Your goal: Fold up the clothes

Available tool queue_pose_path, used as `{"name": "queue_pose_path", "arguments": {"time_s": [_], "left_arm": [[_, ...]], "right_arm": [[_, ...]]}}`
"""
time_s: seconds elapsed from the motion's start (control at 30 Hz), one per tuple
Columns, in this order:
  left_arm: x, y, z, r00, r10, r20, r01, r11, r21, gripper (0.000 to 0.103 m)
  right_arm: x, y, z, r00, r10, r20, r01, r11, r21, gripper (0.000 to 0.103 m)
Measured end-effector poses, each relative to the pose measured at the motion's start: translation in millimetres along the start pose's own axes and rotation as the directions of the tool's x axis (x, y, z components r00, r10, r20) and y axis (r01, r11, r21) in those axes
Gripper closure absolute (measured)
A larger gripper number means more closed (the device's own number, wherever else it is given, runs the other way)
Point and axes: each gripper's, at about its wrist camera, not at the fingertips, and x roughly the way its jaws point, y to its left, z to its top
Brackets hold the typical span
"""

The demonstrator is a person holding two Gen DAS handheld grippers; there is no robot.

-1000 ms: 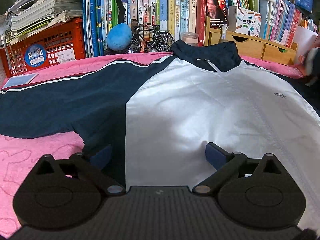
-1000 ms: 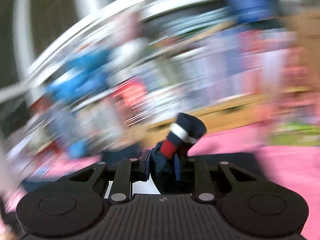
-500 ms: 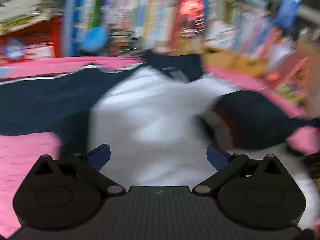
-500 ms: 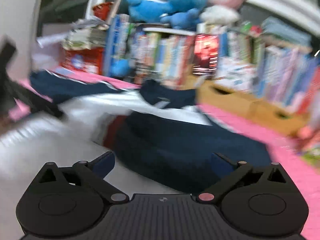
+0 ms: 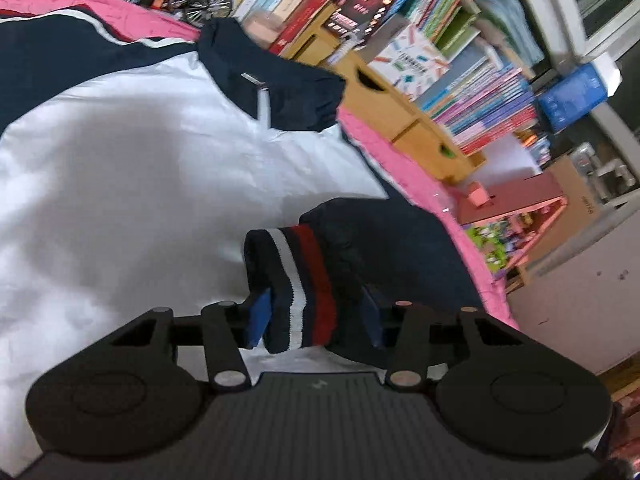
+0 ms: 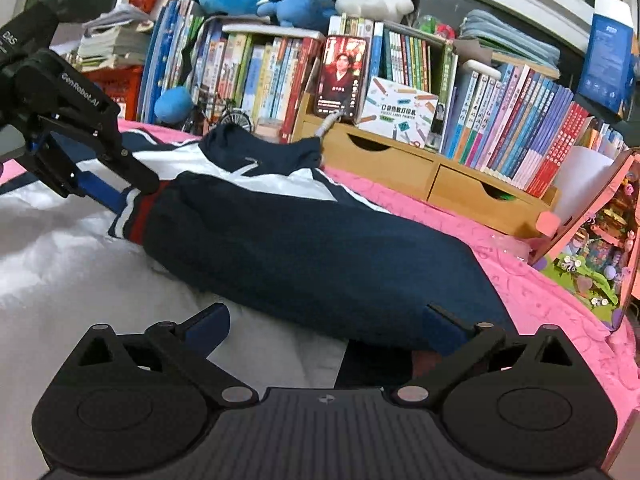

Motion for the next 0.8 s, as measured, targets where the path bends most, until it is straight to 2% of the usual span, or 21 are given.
{"name": "queue_pose_path", "arguments": {"time_s": [0.13, 0.3, 0.4, 0.43, 0.5, 0.53, 0.63, 0.7, 0.73, 0.77, 0.8], "left_arm": [[-6.7, 1.0, 2.3, 0.997, -0.067, 0.043, 0.068, 0.998, -0.013, 0.057], [4.3, 5.2, 7.8, 0.985, -0.167, 0.048, 0.171, 0.980, -0.097, 0.057], [8.8, 0.7, 9.1, 0.966, -0.256, 0.033, 0.258, 0.961, -0.101, 0.049], [9.8, -1.5, 9.7, 0.963, -0.269, 0.026, 0.270, 0.958, -0.093, 0.043], [13.8, -7.3, 11.2, 0.969, -0.247, 0.017, 0.247, 0.966, -0.069, 0.039], [17.8, -9.0, 12.3, 0.974, -0.225, 0.006, 0.225, 0.972, -0.061, 0.038], [31.9, -8.6, 13.2, 0.982, -0.188, -0.027, 0.185, 0.980, -0.067, 0.038], [41.7, -7.3, 11.4, 0.985, -0.168, -0.035, 0.165, 0.983, -0.076, 0.040], [45.9, -7.4, 10.1, 0.987, -0.156, -0.033, 0.153, 0.985, -0.076, 0.058], [46.9, -9.6, 8.4, 0.990, -0.137, -0.019, 0.136, 0.989, -0.060, 0.071], [47.9, -11.8, 6.7, 0.993, -0.119, -0.004, 0.119, 0.992, -0.044, 0.097]], "right_arm": [[-2.4, -0.7, 0.6, 1.000, 0.020, 0.023, -0.020, 1.000, -0.010, 0.000], [3.6, 22.3, 21.6, 0.985, 0.142, 0.099, -0.126, 0.980, -0.155, 0.000], [15.3, 41.2, 37.9, 0.966, 0.235, 0.108, -0.207, 0.953, -0.223, 0.000], [21.3, 45.6, 42.6, 0.957, 0.274, 0.094, -0.248, 0.943, -0.222, 0.004], [35.8, 51.6, 49.1, 0.940, 0.338, 0.038, -0.325, 0.926, -0.190, 0.033], [43.6, 53.5, 49.9, 0.939, 0.343, 0.005, -0.337, 0.927, -0.162, 0.047], [60.9, 54.8, 49.8, 0.934, 0.352, -0.061, -0.357, 0.928, -0.105, 0.051], [60.9, 52.4, 51.0, 0.933, 0.355, -0.056, -0.359, 0.929, -0.091, 0.051], [61.0, 53.7, 51.1, 0.935, 0.349, -0.058, -0.354, 0.930, -0.097, 0.051], [61.1, 55.0, 51.3, 0.937, 0.344, -0.060, -0.348, 0.932, -0.104, 0.051], [61.0, 56.2, 51.4, 0.939, 0.338, -0.061, -0.343, 0.933, -0.110, 0.051]]}}
